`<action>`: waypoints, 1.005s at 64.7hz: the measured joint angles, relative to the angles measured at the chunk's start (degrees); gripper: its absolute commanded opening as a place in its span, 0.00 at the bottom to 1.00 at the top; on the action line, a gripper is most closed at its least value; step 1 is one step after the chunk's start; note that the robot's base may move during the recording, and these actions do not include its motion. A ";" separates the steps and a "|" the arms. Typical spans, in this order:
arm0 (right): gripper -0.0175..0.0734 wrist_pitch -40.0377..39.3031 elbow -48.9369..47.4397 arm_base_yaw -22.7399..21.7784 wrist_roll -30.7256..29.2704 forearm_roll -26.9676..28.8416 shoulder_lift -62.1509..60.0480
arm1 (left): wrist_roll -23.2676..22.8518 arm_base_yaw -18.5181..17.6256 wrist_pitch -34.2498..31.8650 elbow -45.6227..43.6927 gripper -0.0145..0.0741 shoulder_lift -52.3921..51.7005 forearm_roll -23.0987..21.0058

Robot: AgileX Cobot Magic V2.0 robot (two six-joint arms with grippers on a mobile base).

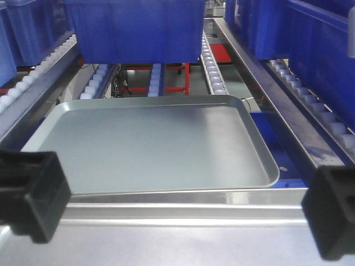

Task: Grab silver tray and stack on right shelf
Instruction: 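Hold the tray while the base aligns with the larger silver tray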

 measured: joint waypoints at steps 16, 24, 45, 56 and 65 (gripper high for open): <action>0.25 0.00 0.00 0.00 0.00 0.00 0.00 | 0.00 0.00 0.00 0.00 0.05 0.00 0.00; 0.25 0.00 0.00 0.00 0.00 0.00 0.00 | 0.00 0.00 0.00 0.00 0.05 0.00 0.00; 0.25 0.13 0.00 0.00 0.00 0.00 0.00 | 0.00 0.00 0.00 0.00 0.05 0.00 -1.16; 0.25 0.31 0.00 0.00 0.00 0.11 0.00 | 0.63 0.00 0.10 0.00 0.05 0.00 -1.67; 0.25 0.13 0.00 0.00 -1.81 0.32 0.00 | 2.77 0.38 0.10 0.00 0.05 0.00 -1.54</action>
